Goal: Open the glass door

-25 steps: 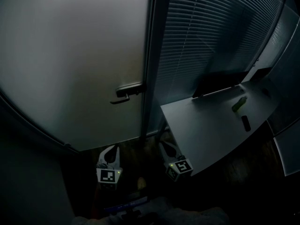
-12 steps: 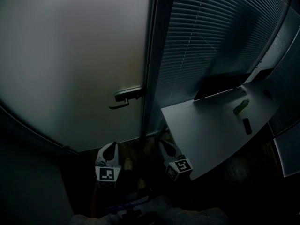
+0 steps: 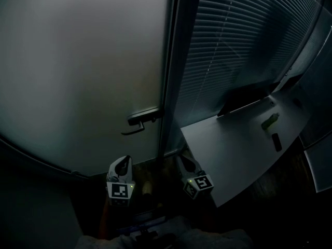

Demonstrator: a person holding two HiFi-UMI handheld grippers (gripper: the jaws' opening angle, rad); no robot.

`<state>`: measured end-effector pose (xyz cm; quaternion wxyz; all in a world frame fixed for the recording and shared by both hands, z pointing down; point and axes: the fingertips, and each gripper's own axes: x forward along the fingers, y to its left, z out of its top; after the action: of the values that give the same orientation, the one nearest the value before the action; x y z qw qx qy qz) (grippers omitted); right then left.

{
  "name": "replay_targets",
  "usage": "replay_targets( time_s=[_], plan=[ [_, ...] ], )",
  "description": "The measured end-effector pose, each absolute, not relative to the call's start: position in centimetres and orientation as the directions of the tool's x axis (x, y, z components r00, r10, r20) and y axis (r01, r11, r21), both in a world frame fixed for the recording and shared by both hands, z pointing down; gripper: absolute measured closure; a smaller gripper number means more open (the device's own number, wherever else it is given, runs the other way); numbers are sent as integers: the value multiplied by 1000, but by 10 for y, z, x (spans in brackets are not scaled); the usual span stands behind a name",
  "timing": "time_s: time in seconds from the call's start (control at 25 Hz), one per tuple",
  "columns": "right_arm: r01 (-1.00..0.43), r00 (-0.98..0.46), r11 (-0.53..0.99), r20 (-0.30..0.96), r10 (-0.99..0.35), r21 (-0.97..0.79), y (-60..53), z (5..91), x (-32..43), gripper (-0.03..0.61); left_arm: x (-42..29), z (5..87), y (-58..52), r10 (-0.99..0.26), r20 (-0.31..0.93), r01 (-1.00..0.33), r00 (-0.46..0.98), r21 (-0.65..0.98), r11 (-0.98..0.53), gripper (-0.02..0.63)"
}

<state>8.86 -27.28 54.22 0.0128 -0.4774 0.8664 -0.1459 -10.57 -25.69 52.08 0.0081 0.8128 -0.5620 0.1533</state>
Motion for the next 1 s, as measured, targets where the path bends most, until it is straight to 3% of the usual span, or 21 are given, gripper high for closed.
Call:
replay_targets(
  time_s=[0.72, 1.0],
  plan=[
    [-863, -470, 427, 120, -874, -269, -322, 543, 86, 577, -111, 545, -325, -825, 375, -780, 423, -311, -542, 608],
    [-876, -441, 394, 128, -888, -279, -333, 544, 88, 577, -109, 549, -342, -770, 430, -667, 472, -397, -631, 536]
  ],
)
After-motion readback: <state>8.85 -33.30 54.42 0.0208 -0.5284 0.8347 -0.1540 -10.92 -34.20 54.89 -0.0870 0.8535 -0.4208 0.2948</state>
